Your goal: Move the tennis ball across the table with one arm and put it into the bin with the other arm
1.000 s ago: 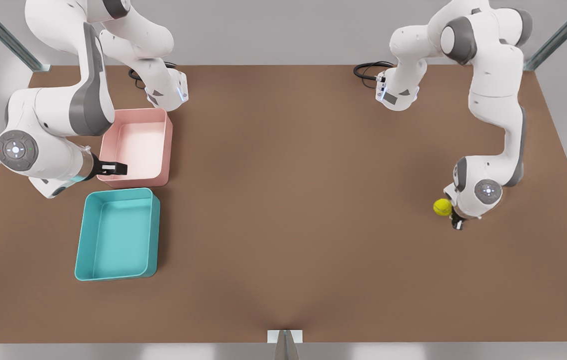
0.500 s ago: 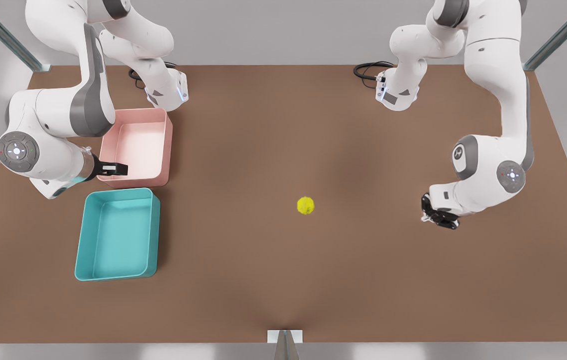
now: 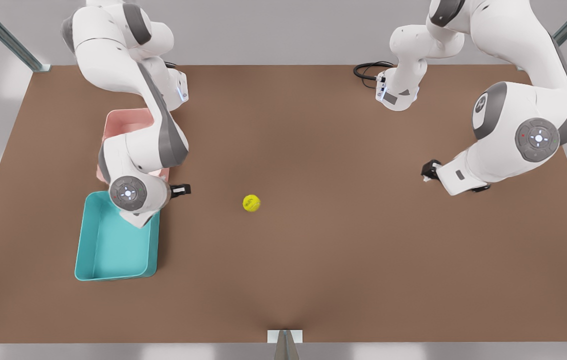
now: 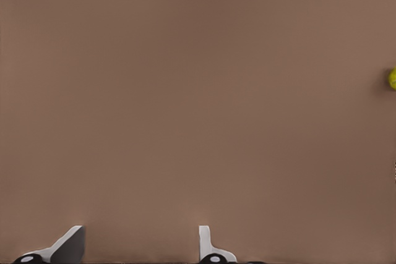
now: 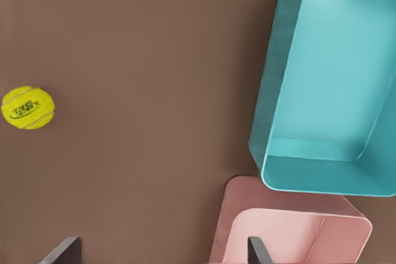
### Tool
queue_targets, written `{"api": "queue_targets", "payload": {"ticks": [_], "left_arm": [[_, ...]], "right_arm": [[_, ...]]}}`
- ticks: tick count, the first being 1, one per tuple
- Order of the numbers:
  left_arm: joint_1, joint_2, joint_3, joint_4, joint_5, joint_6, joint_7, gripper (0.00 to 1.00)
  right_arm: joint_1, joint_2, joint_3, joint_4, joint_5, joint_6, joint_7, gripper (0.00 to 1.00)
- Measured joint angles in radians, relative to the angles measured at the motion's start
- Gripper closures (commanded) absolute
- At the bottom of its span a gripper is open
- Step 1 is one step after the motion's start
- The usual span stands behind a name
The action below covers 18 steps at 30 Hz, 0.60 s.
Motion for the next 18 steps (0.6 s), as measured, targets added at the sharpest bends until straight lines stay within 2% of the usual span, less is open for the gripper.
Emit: {"api": "queue_targets", "payload": {"ticks": [6,8,14,18], "left_arm": [[-0.006,0.000,-0.003,-0.006,0.000,-0.043,-0.193,0.00],[-0.006,0.000,-0.003,-0.007,0.000,-0.050,-0.245,0.00],[-0.006,0.000,-0.003,-0.008,0.000,-0.062,-0.369,0.00],[-0.007,0.000,-0.003,-0.009,0.000,-0.066,-0.432,0.00]], "right_arm": [[0.195,0.173,-0.008,-0.024,0.003,0.333,0.193,0.00],[0.242,0.158,-0.021,-0.098,-0.002,0.441,0.257,0.00],[0.272,0.022,-0.035,-0.502,-0.026,0.811,0.418,0.00],[0.292,0.004,-0.033,-0.601,-0.037,0.981,0.500,0.00]]}}
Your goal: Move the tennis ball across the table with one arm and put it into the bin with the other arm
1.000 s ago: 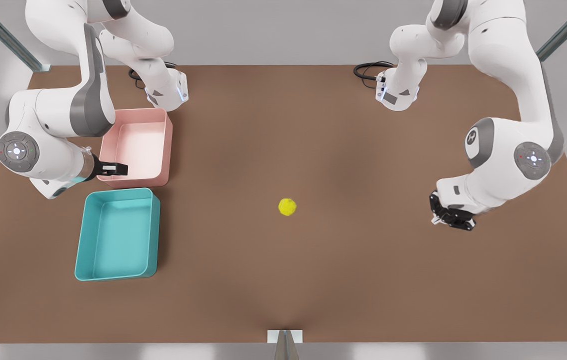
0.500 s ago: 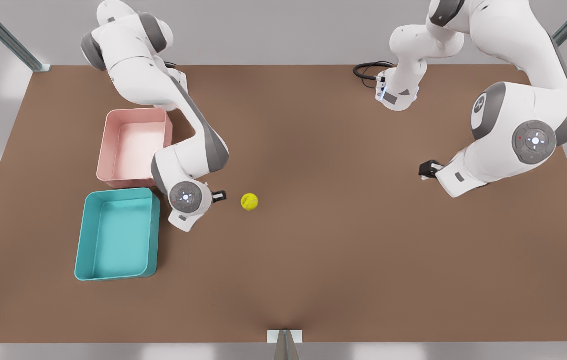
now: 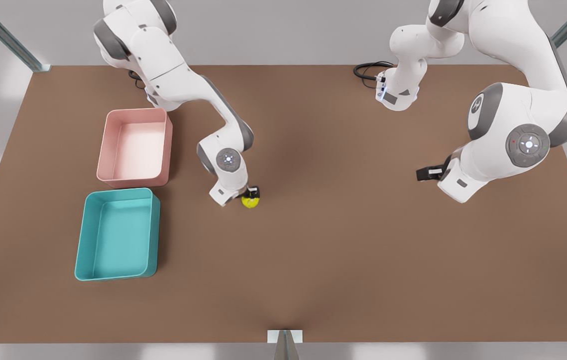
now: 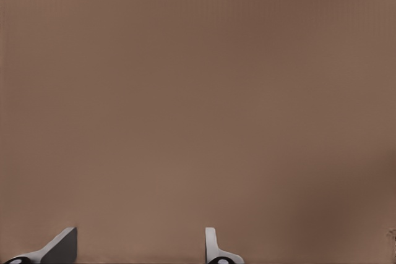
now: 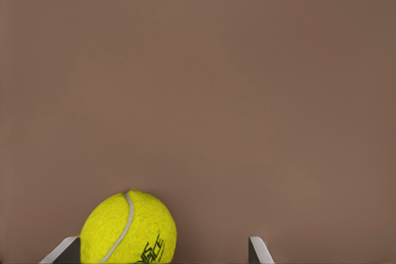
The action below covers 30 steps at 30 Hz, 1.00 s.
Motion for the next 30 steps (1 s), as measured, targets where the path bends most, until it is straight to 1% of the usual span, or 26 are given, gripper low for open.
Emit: {"api": "queue_targets", "payload": {"ticks": [4,10,19,29,30], "left_arm": [[0.000,0.001,0.000,-0.001,0.000,-0.002,-0.050,0.00],[0.001,0.002,0.000,-0.002,0.000,-0.004,-0.108,0.00],[0.001,0.002,0.000,-0.002,-0.001,-0.009,-0.165,0.00],[-0.001,0.006,0.000,-0.003,-0.002,-0.013,-0.203,0.00],[-0.001,0.006,0.000,-0.003,-0.002,-0.013,-0.206,0.00]], "right_arm": [[0.017,0.020,0.000,-0.012,-0.004,0.088,0.066,0.00],[0.031,0.046,0.000,-0.022,-0.005,0.147,0.141,0.00],[0.039,0.078,0.000,-0.063,-0.006,0.174,0.215,0.00],[0.051,0.129,0.000,-0.020,-0.005,0.180,0.263,0.00],[0.051,0.129,0.000,-0.018,-0.005,0.180,0.266,0.05]]}}
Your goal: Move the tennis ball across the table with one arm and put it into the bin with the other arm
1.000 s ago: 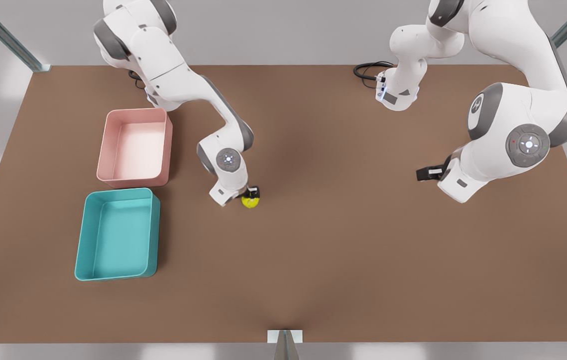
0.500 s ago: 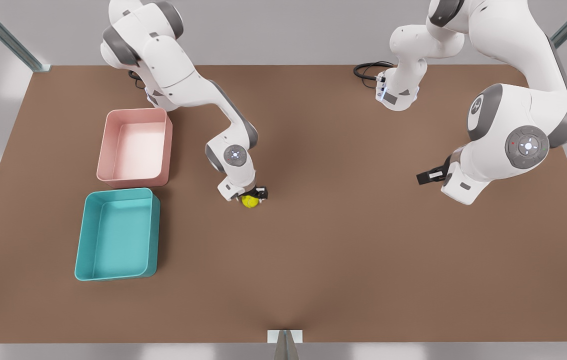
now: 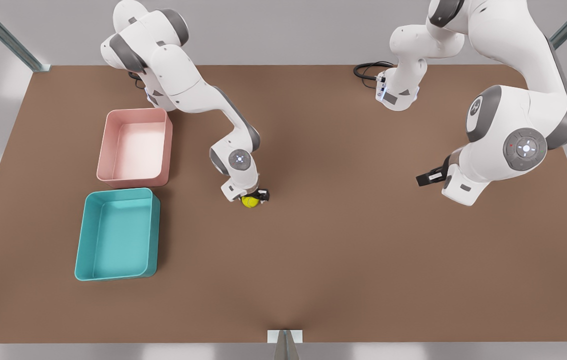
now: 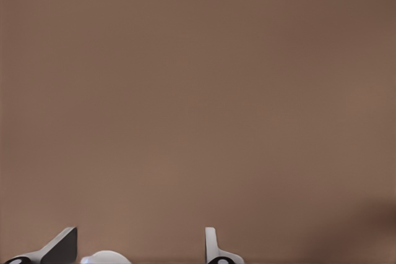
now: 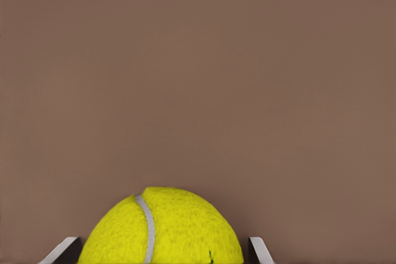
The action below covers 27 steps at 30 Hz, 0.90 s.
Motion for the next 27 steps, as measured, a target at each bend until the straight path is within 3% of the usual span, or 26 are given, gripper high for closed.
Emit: {"api": "queue_targets", "payload": {"ticks": [3,5,11,16,20,24,25,26,27], "left_arm": [[0.000,0.000,0.000,0.001,0.000,-0.001,-0.008,0.00],[0.000,0.000,0.000,0.001,-0.001,-0.003,-0.012,0.00],[0.000,0.000,0.000,0.001,-0.005,-0.006,-0.022,0.00],[0.000,0.001,0.000,0.000,-0.006,-0.007,-0.029,0.00],[0.000,0.001,0.000,0.001,-0.006,-0.008,-0.033,0.00],[0.000,0.001,0.000,0.001,-0.006,-0.008,-0.036,0.00],[0.000,0.001,0.000,0.000,-0.006,-0.008,-0.037,0.00],[0.000,0.001,0.000,0.000,-0.006,-0.008,-0.037,0.00],[0.000,0.001,0.000,0.000,-0.006,-0.008,-0.038,0.00]], "right_arm": [[-0.001,0.001,0.000,0.002,0.001,0.000,0.007,0.27],[-0.002,0.005,0.000,0.005,0.002,0.002,0.010,0.33],[-0.045,-0.068,0.001,0.008,0.005,-0.002,0.010,0.33],[-0.274,-0.211,-0.002,0.006,0.006,-0.156,-0.088,0.32],[-0.428,-0.246,-0.096,0.085,0.013,-0.323,-0.250,0.31],[-0.456,-0.223,-0.259,0.108,0.012,-0.422,-0.449,0.30],[-0.459,-0.214,-0.282,0.109,0.011,-0.438,-0.494,0.20],[-0.462,-0.205,-0.294,0.110,0.009,-0.452,-0.536,0.00],[-0.465,-0.192,-0.300,0.115,0.010,-0.463,-0.576,0.00]]}}
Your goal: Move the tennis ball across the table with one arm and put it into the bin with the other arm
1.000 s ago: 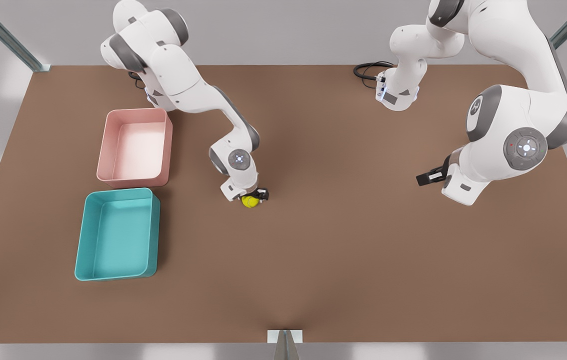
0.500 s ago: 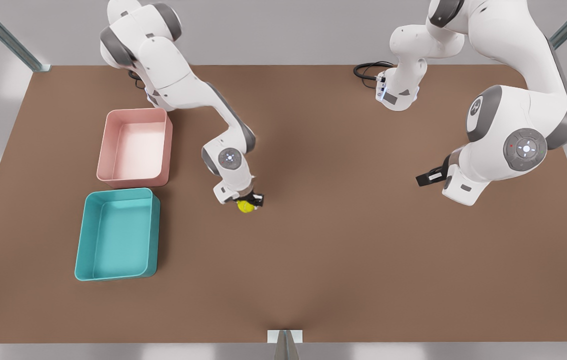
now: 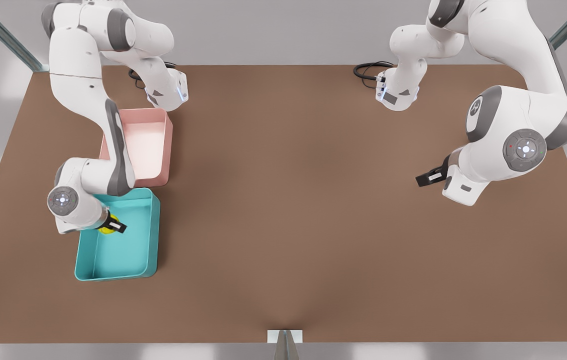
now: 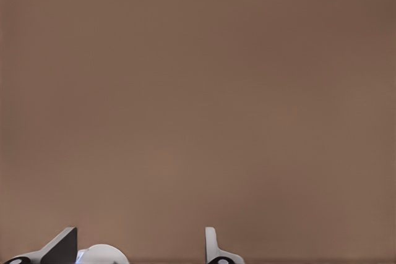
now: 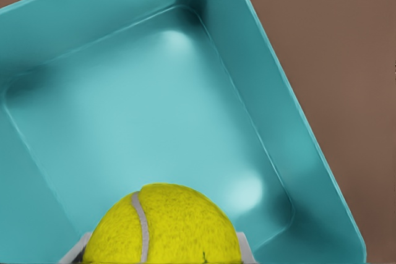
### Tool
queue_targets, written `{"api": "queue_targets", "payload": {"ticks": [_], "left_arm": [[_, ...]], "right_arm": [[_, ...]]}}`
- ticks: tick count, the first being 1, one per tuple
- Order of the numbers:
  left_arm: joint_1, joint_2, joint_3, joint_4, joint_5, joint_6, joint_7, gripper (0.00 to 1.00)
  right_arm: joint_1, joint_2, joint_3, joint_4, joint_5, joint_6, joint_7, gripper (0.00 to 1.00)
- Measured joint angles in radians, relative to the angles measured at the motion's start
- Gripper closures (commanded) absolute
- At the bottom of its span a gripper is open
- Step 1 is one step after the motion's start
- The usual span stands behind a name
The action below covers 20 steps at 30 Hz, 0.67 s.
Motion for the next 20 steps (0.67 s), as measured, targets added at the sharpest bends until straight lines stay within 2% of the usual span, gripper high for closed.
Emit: {"api": "queue_targets", "payload": {"ticks": [7,8,10,13,16,20], "left_arm": [[0.000,0.000,0.000,-0.001,0.000,0.000,-0.004,0.00],[0.000,0.000,0.000,0.000,0.000,0.000,-0.004,0.00],[0.000,0.000,0.000,0.000,0.000,0.000,-0.005,0.00],[0.000,0.000,0.000,0.000,0.000,-0.002,-0.006,0.00],[0.000,0.000,0.000,0.001,0.000,-0.004,-0.006,0.00],[0.007,0.000,0.001,0.001,0.002,-0.002,-0.006,0.00]], "right_arm": [[0.007,0.011,-0.001,0.067,0.011,-0.070,-0.217,0.00],[0.020,0.008,0.012,0.119,0.017,-0.113,-0.228,0.00],[0.035,-0.031,0.091,0.213,0.012,-0.227,-0.231,0.00],[0.022,-0.147,0.185,0.248,-0.008,-0.355,-0.233,0.00],[-0.010,-0.247,0.231,0.248,-0.015,-0.449,-0.236,0.00],[-0.020,-0.312,0.246,0.242,-0.015,-0.523,-0.239,0.00]]}}
